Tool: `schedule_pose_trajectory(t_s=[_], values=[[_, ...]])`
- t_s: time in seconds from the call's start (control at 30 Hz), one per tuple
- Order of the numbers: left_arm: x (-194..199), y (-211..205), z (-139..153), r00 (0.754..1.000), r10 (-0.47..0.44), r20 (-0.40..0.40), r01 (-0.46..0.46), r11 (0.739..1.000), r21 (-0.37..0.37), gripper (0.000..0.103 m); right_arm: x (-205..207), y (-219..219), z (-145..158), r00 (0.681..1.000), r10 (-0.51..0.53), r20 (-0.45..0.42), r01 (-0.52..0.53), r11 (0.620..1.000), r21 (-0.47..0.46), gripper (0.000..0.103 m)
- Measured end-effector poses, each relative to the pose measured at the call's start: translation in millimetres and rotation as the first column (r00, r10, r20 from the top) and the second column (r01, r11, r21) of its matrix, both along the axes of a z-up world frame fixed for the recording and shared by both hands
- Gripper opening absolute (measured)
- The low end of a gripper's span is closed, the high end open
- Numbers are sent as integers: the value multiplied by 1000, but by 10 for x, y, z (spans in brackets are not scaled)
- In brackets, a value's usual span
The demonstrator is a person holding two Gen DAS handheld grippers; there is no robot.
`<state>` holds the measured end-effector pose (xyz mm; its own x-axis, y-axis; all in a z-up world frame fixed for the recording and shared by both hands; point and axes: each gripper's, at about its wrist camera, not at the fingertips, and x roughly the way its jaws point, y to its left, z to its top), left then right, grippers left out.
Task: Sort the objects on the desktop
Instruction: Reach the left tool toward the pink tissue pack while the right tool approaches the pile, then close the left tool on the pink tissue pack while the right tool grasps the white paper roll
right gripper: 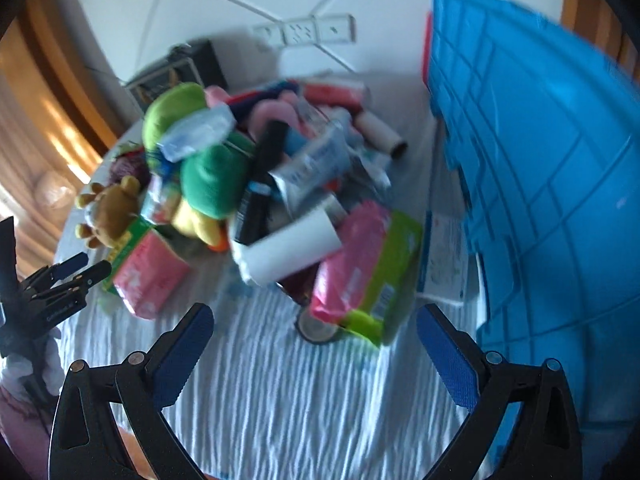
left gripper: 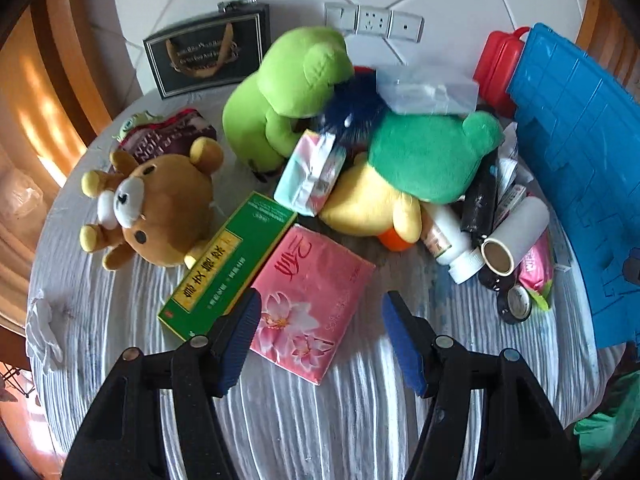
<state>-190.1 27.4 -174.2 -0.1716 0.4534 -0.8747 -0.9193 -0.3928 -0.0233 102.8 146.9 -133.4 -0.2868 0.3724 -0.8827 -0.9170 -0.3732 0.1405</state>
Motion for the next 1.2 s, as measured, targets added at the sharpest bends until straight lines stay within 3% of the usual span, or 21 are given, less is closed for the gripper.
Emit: schedule_pose_trajectory(t_s=[0.17, 0.3, 0.53, 0.73, 0.83, 0.97, 1.1, 1.2], values=[[-63, 156, -402, 1000, -18, 20, 20, 995, -99, 62, 168, 169, -469, 996, -82, 25, 84, 990, -110, 103], [-58, 296, -583, 999, -42, 16, 44, 988, -147, 62, 221, 224, -641, 995, -96, 41, 101, 983, -151, 103], [-61, 571, -747, 996, -62, -58, 49, 980, -195, 90, 212, 330, -816, 994, -99, 51, 107, 978, -180, 103], [56, 512, -727, 997, -58, -60, 44, 975, -217, 91, 214, 463, -1000, 989, -129, 66, 140, 969, -205, 103], [78, 416, -691, 998, -46, -32, 38, 976, -213, 91, 162, 515, -980, 990, -134, 37, 139, 969, -202, 103], [-44, 509, -760, 998, -14, -54, 2, 975, -221, 94, -49, 589, -852, 997, -71, 12, 72, 985, -156, 103], [-148, 626, -821, 1000, 20, 18, -16, 975, -221, 96, -206, 723, -750, 999, -47, 4, 47, 994, -97, 103], [-112, 523, -781, 999, 36, 40, -28, 982, -186, 91, -201, 868, -699, 997, -69, -33, 66, 995, -75, 102]])
